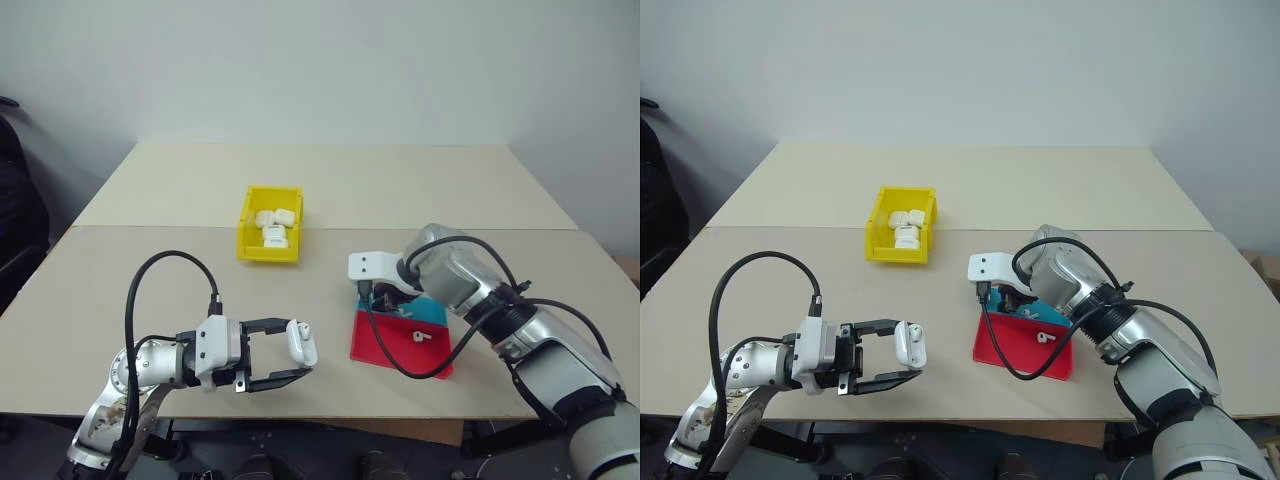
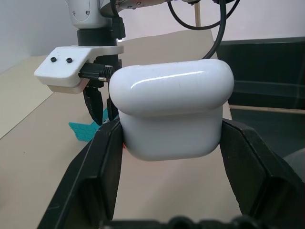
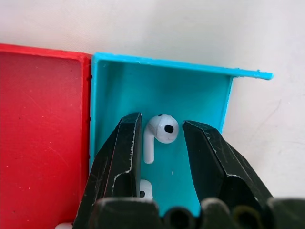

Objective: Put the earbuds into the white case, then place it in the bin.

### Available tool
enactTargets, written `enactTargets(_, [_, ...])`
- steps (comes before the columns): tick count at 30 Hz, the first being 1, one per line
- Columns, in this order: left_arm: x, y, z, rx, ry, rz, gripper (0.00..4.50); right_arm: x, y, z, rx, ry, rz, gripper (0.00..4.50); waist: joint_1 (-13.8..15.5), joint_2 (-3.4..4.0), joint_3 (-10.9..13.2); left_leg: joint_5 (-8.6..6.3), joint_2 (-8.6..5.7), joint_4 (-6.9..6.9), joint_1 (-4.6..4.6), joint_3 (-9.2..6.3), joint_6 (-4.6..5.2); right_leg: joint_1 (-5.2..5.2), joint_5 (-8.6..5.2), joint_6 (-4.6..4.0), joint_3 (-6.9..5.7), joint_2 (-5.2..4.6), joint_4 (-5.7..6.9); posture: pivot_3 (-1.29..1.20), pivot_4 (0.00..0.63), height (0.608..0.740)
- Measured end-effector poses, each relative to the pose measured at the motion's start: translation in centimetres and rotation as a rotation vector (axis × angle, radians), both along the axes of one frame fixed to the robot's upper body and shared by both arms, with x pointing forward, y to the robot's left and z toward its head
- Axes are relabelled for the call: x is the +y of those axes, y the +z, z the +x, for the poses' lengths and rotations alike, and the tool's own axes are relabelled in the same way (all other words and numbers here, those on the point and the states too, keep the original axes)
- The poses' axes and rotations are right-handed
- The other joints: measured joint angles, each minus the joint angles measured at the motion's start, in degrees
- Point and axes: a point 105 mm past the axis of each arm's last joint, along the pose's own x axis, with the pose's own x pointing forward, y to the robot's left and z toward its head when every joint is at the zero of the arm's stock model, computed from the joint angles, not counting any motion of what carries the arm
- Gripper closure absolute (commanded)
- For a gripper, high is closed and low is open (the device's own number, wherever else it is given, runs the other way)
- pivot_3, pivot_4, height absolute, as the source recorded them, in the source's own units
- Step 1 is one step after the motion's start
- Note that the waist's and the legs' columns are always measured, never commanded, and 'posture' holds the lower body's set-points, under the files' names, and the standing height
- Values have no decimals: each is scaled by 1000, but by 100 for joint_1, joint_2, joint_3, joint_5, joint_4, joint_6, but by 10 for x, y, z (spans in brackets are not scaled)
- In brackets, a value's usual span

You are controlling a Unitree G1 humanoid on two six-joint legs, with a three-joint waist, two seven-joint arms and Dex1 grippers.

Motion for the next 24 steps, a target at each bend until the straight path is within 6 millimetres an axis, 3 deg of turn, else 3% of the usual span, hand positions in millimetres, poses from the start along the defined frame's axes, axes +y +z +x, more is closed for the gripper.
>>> enactTargets(9, [-1, 1, 0, -3, -3, 0, 1720, -1, 0, 0, 0, -1, -7, 2749, 1, 0, 0, 0, 0, 0, 0, 0, 0, 0, 0, 0, 0, 0, 0, 0, 150, 740])
enactTargets(13, [-1, 1, 1, -4, -2, 1, 1720, -2, 0, 0, -4, -3, -12, 3647, -1, 0, 0, 0, 0, 0, 0, 0, 0, 0, 0, 0, 0, 0, 0, 0, 150, 740])
enactTargets(24, [-1, -1, 1, -8, 3, 13, 1720, -3, 1, 2, -15, -5, -22, 3647, 0, 1, -1, 0, 0, 0, 0, 0, 0, 0, 0, 0, 0, 0, 0, 0, 150, 740])
